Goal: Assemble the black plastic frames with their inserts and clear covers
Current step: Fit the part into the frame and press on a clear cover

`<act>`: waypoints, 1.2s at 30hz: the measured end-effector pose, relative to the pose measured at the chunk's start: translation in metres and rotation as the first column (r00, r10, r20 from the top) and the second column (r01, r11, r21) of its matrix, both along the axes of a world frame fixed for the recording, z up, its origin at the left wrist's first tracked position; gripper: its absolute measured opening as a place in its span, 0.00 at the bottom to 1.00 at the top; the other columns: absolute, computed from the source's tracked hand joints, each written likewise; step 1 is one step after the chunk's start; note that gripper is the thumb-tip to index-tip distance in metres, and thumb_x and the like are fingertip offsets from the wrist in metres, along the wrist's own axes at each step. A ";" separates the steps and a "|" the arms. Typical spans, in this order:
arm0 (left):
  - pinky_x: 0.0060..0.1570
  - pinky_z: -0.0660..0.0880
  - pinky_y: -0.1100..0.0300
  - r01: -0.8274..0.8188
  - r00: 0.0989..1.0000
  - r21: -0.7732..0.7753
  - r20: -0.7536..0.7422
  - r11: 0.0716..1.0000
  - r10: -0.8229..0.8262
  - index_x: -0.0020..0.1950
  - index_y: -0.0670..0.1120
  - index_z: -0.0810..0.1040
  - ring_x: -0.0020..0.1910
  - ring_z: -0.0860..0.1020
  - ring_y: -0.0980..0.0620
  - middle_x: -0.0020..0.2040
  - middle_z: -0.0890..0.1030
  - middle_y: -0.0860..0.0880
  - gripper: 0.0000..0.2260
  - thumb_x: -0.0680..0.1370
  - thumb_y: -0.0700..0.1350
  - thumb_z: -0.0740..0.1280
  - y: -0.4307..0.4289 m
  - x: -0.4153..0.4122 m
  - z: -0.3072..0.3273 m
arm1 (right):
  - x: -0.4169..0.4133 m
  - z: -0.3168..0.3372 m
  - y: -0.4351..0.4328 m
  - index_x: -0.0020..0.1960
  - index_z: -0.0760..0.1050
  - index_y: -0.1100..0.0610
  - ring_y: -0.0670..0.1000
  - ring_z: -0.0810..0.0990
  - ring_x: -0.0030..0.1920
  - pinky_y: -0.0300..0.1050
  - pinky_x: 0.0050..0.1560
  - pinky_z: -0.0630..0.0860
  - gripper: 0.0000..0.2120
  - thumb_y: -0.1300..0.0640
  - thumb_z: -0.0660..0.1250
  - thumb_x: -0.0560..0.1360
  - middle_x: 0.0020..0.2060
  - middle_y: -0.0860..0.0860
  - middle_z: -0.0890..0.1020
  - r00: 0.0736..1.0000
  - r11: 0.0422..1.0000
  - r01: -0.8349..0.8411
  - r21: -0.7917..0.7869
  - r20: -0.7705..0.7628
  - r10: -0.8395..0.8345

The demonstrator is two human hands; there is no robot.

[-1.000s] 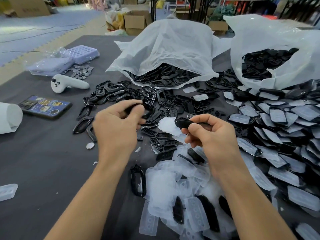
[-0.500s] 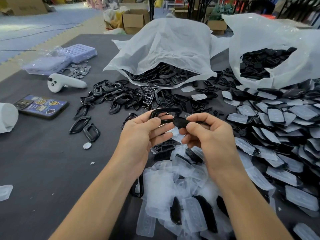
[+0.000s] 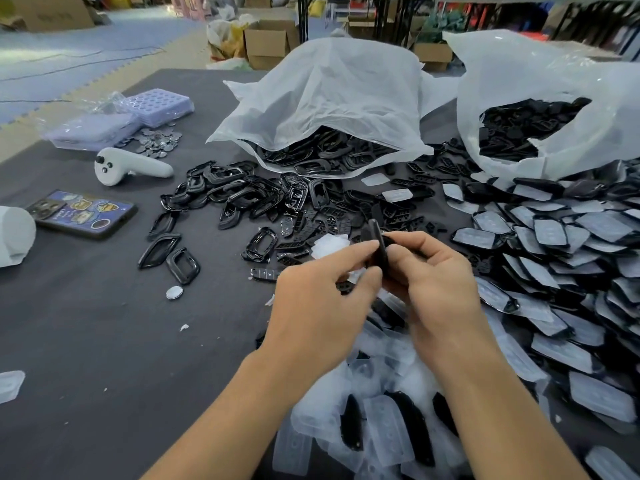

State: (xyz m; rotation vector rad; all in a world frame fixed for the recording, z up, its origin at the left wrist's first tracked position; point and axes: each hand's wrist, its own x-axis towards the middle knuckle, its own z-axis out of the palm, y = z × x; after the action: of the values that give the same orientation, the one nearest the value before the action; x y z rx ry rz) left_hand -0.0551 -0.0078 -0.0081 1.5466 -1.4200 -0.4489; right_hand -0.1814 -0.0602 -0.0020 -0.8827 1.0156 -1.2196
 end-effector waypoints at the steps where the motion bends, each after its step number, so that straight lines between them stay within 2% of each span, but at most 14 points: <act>1: 0.50 0.75 0.74 -0.027 0.998 -0.020 -0.064 0.999 0.026 0.66 0.58 0.83 0.44 0.82 0.69 0.43 0.86 0.65 0.18 0.77 0.47 0.75 0.000 0.000 0.002 | -0.001 0.001 0.000 0.45 0.84 0.58 0.52 0.86 0.39 0.41 0.39 0.82 0.12 0.71 0.66 0.79 0.40 0.57 0.87 0.998 0.998 -0.064 0.001 0.020 0.064; 3: 0.50 0.72 0.77 -0.116 0.989 -0.048 -0.099 0.992 0.110 0.69 0.59 0.81 0.43 0.82 0.68 0.39 0.85 0.67 0.24 0.75 0.42 0.76 0.000 0.000 0.006 | 0.000 0.003 0.001 0.46 0.84 0.59 0.52 0.86 0.40 0.43 0.42 0.84 0.11 0.71 0.66 0.79 0.42 0.58 0.87 0.985 0.985 -0.172 -0.005 0.021 0.172; 5: 0.47 0.74 0.73 -0.206 0.975 -0.062 -0.094 0.977 0.200 0.71 0.64 0.76 0.41 0.82 0.66 0.38 0.83 0.66 0.29 0.72 0.48 0.77 0.000 0.003 0.010 | 0.000 0.003 0.001 0.44 0.84 0.59 0.52 0.86 0.40 0.45 0.44 0.85 0.12 0.70 0.66 0.78 0.42 0.58 0.87 0.975 0.975 -0.224 -0.005 0.012 0.224; 8: 0.43 0.77 0.61 -0.262 0.965 -0.032 0.004 0.964 0.263 0.60 0.69 0.82 0.37 0.80 0.61 0.38 0.81 0.62 0.21 0.67 0.58 0.77 -0.004 0.016 0.013 | -0.001 0.004 0.001 0.40 0.85 0.56 0.51 0.86 0.37 0.44 0.41 0.84 0.15 0.70 0.66 0.78 0.39 0.56 0.87 0.959 0.959 -0.282 -0.015 0.012 0.282; 10: 0.41 0.81 0.60 -0.142 0.976 0.045 -0.159 0.989 0.148 0.48 0.63 0.87 0.36 0.82 0.61 0.37 0.84 0.61 0.10 0.69 0.52 0.80 -0.010 0.024 0.012 | -0.003 0.004 0.002 0.39 0.85 0.55 0.49 0.85 0.34 0.40 0.37 0.82 0.16 0.70 0.66 0.78 0.37 0.55 0.86 0.951 0.951 -0.308 -0.029 0.011 0.308; 13: 0.38 0.79 0.61 0.023 0.906 0.124 -0.422 0.992 0.032 0.43 0.54 0.89 0.34 0.84 0.55 0.37 0.88 0.51 0.08 0.71 0.40 0.81 -0.015 0.033 0.008 | -0.002 0.003 0.003 0.41 0.85 0.57 0.49 0.84 0.33 0.38 0.36 0.81 0.14 0.71 0.66 0.78 0.37 0.56 0.86 0.956 0.955 -0.293 -0.049 -0.017 0.293; 15: 0.37 0.78 0.63 0.079 0.851 0.130 -0.526 0.988 0.001 0.44 0.51 0.89 0.33 0.82 0.54 0.38 0.88 0.47 0.09 0.70 0.38 0.81 -0.016 0.035 0.007 | 0.001 0.002 0.003 0.43 0.85 0.58 0.50 0.85 0.36 0.39 0.37 0.82 0.12 0.70 0.67 0.78 0.39 0.57 0.87 0.963 0.961 -0.270 -0.053 -0.016 0.270; 17: 0.38 0.79 0.63 0.176 0.788 0.132 -0.613 0.975 -0.059 0.53 0.51 0.88 0.34 0.82 0.53 0.41 0.88 0.46 0.16 0.68 0.36 0.80 -0.016 0.035 0.005 | 0.002 0.002 0.004 0.44 0.85 0.59 0.52 0.86 0.38 0.41 0.38 0.82 0.12 0.70 0.66 0.79 0.41 0.59 0.87 0.965 0.964 -0.261 -0.043 -0.002 0.262; 20: 0.39 0.81 0.62 0.286 0.770 0.129 -0.621 0.949 -0.147 0.55 0.50 0.88 0.39 0.85 0.52 0.44 0.88 0.44 0.18 0.71 0.30 0.78 -0.016 0.033 0.005 | 0.001 0.003 0.003 0.43 0.85 0.57 0.51 0.85 0.36 0.40 0.35 0.81 0.15 0.70 0.64 0.80 0.41 0.58 0.87 0.968 0.968 -0.249 -0.026 0.000 0.249; 23: 0.36 0.80 0.65 0.241 0.691 0.127 -0.719 0.962 -0.078 0.44 0.48 0.89 0.37 0.87 0.52 0.41 0.88 0.44 0.11 0.71 0.32 0.77 -0.017 0.032 0.008 | 0.001 0.003 0.002 0.40 0.86 0.55 0.51 0.86 0.37 0.40 0.38 0.82 0.18 0.71 0.64 0.79 0.41 0.58 0.87 0.983 0.985 -0.174 -0.013 0.050 0.174; 26: 0.34 0.80 0.66 0.230 0.599 0.138 -0.800 0.963 -0.028 0.40 0.48 0.89 0.34 0.85 0.53 0.39 0.88 0.44 0.06 0.65 0.41 0.79 -0.017 0.031 0.007 | 0.002 0.003 0.002 0.42 0.86 0.57 0.52 0.87 0.40 0.40 0.41 0.82 0.13 0.71 0.67 0.77 0.42 0.59 0.88 0.996 0.996 -0.077 -0.041 0.050 0.079; 28: 0.35 0.80 0.66 0.232 0.592 0.126 -0.805 0.965 -0.037 0.41 0.48 0.90 0.35 0.85 0.53 0.40 0.88 0.43 0.08 0.63 0.44 0.79 -0.017 0.030 0.005 | 0.002 0.003 0.002 0.44 0.87 0.58 0.52 0.87 0.41 0.40 0.41 0.82 0.12 0.70 0.68 0.77 0.43 0.59 0.88 0.995 0.996 -0.080 -0.041 0.050 0.082; 31: 0.35 0.80 0.65 0.199 0.610 0.106 -0.792 0.974 -0.038 0.45 0.47 0.90 0.35 0.85 0.52 0.41 0.88 0.42 0.10 0.64 0.43 0.78 -0.017 0.029 0.004 | 0.002 0.003 0.004 0.45 0.88 0.57 0.53 0.87 0.46 0.42 0.47 0.83 0.14 0.68 0.65 0.80 0.46 0.58 0.88 0.976 0.977 -0.215 -0.011 0.038 0.215; 36: 0.35 0.80 0.64 0.096 0.692 0.074 -0.722 0.993 -0.013 0.45 0.48 0.90 0.32 0.81 0.53 0.38 0.87 0.43 0.09 0.73 0.34 0.77 -0.018 0.031 0.004 | -0.003 0.002 0.004 0.52 0.87 0.58 0.55 0.85 0.59 0.52 0.62 0.81 0.11 0.56 0.67 0.78 0.55 0.57 0.87 0.931 0.936 -0.350 0.044 0.124 0.343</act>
State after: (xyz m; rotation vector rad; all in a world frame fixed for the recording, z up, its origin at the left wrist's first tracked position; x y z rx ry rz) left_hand -0.0241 -0.0254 -0.0040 1.1866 -0.8166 -1.0590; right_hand -0.1848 -0.0562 0.0005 -0.8867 0.7631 -0.9205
